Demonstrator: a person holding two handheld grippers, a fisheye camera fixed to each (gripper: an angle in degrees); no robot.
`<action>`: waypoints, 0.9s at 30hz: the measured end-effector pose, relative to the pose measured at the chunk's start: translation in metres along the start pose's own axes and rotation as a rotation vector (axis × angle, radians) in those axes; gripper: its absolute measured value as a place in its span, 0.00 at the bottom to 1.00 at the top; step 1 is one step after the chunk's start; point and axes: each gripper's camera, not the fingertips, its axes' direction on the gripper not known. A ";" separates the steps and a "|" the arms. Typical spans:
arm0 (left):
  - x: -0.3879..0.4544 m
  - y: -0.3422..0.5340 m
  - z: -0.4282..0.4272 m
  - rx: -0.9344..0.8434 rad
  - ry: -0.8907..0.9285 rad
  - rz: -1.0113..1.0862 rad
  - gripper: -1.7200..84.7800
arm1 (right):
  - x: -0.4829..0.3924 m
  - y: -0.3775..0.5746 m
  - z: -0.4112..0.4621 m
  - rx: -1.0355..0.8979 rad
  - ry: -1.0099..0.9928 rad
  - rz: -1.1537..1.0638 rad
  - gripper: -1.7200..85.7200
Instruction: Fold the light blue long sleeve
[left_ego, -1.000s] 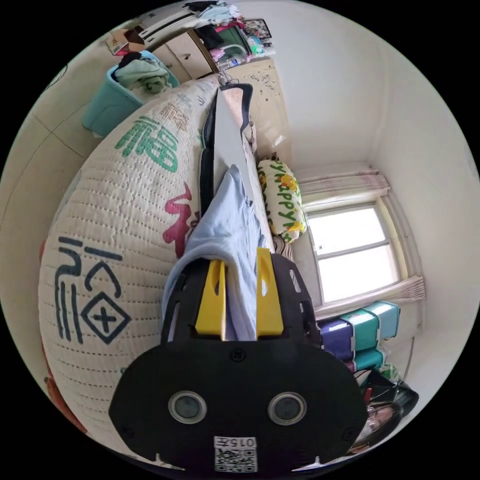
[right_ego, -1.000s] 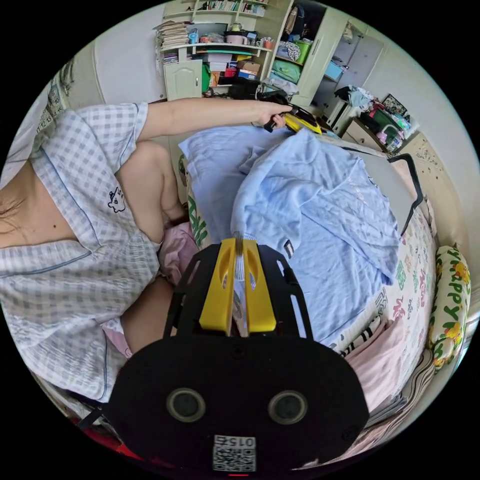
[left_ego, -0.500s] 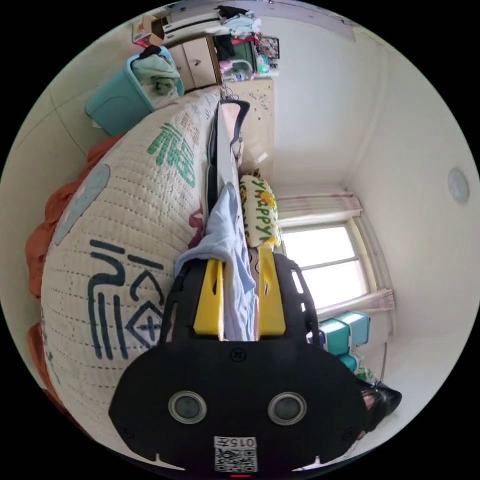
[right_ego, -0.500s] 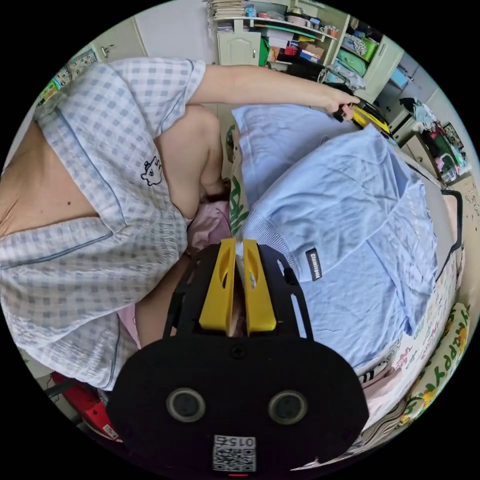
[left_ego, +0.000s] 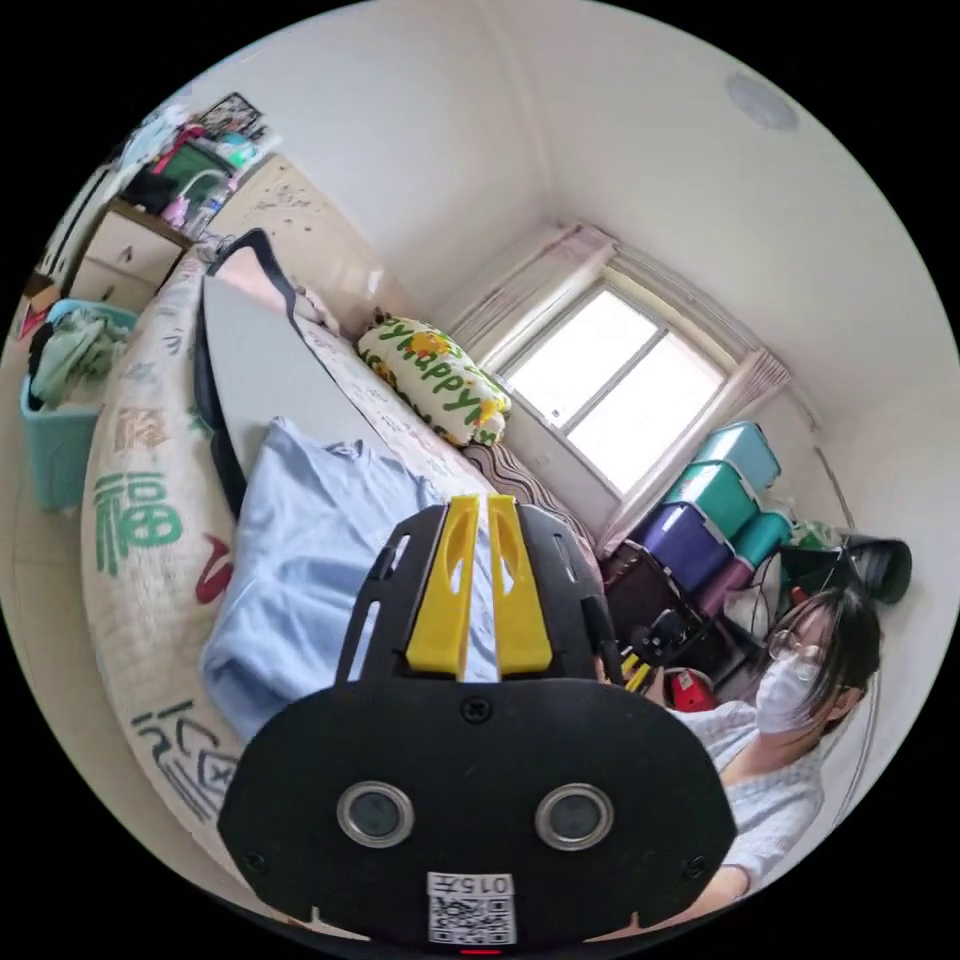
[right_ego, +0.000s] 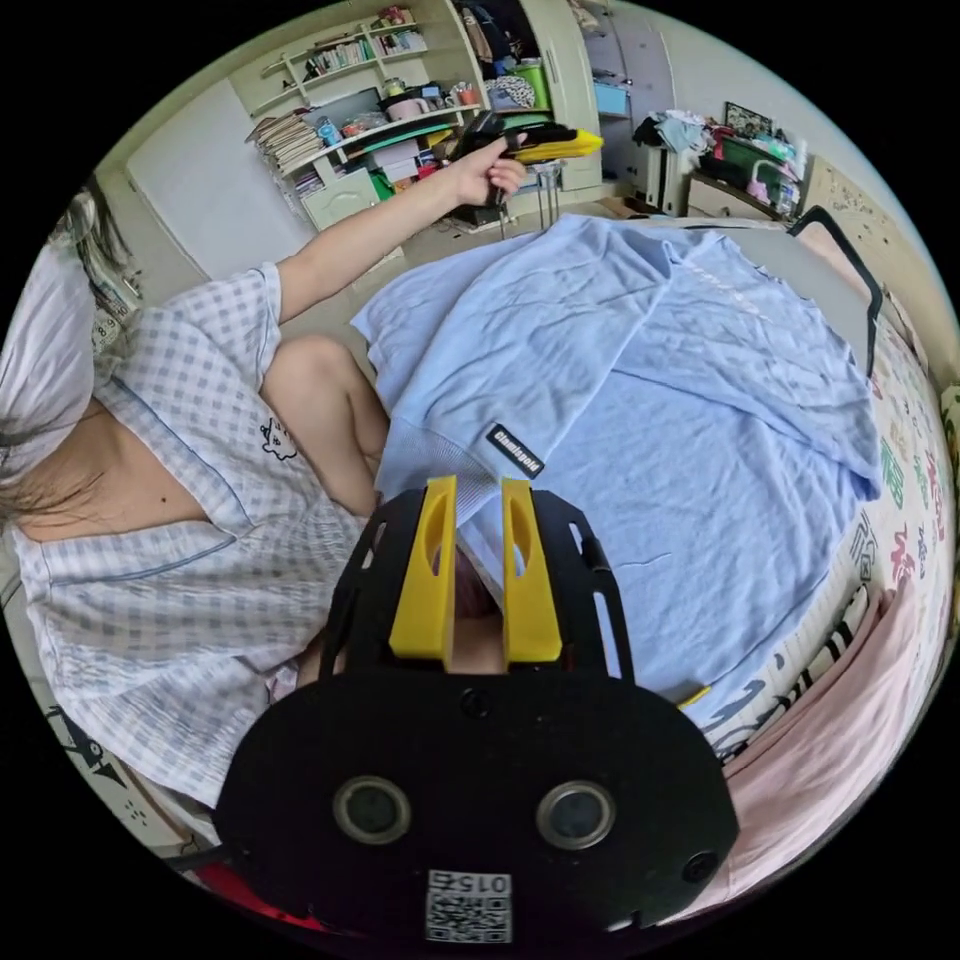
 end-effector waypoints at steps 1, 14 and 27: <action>0.002 -0.002 0.011 0.002 -0.024 0.009 0.09 | -0.001 0.000 0.002 -0.014 0.000 -0.011 0.09; -0.027 -0.046 0.219 -0.539 -0.669 -0.074 0.14 | 0.023 0.007 -0.005 -0.004 -0.001 0.004 0.09; -0.027 -0.059 0.156 -0.215 -0.642 -0.112 0.02 | 0.040 0.017 -0.006 0.018 -0.019 0.010 0.01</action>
